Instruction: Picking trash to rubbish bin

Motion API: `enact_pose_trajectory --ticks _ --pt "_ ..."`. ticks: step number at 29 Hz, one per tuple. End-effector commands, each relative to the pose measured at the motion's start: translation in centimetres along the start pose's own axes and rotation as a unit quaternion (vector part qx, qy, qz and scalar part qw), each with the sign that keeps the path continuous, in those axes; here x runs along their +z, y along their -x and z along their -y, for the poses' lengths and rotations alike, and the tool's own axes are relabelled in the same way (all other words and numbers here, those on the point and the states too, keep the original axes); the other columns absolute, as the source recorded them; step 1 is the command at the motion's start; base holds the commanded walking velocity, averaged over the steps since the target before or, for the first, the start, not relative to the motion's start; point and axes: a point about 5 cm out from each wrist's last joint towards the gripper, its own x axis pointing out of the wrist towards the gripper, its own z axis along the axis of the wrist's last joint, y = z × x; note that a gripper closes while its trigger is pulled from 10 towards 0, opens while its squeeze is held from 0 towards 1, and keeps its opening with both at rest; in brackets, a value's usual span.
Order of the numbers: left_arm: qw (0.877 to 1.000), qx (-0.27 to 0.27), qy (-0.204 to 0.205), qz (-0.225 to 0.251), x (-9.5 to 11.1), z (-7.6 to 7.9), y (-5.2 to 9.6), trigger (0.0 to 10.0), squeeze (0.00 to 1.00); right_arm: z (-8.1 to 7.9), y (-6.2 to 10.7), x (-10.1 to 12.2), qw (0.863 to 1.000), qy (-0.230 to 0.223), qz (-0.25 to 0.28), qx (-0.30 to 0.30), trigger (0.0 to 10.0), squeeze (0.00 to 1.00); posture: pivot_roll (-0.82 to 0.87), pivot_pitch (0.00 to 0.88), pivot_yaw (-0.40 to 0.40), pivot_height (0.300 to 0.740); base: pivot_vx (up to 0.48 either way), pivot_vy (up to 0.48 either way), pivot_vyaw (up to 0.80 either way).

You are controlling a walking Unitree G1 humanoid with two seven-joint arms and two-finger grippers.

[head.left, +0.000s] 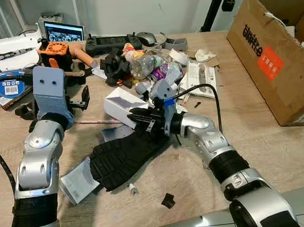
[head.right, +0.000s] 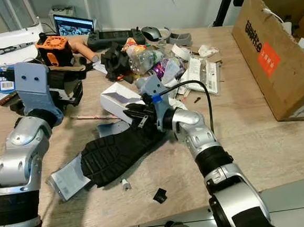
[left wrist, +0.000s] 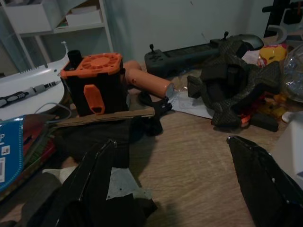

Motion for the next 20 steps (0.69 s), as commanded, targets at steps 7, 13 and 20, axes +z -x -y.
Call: enact_pose_trajectory --ticks 7,13,20 --pt "1.0 -0.003 0.003 0.007 0.1 0.1 -0.2 10.0 0.0 0.9 0.9 3.0 0.997 0.008 0.08 -0.023 0.0 0.0 0.05 0.22 -0.076 0.74 0.0 0.0 0.0" --pt "1.0 -0.005 0.016 0.015 0.1 0.6 -0.3 10.0 0.0 1.1 1.7 6.0 0.985 0.052 0.156 -0.055 0.0 0.0 0.05 0.208 -0.068 0.74 0.0 0.0 0.0" --pt "0.998 -0.009 0.065 0.006 -0.2 1.2 -0.3 10.0 0.0 1.0 3.0 8.8 0.963 0.069 0.239 -0.102 0.0 0.0 0.04 0.194 -0.066 0.74 0.0 0.0 0.0"
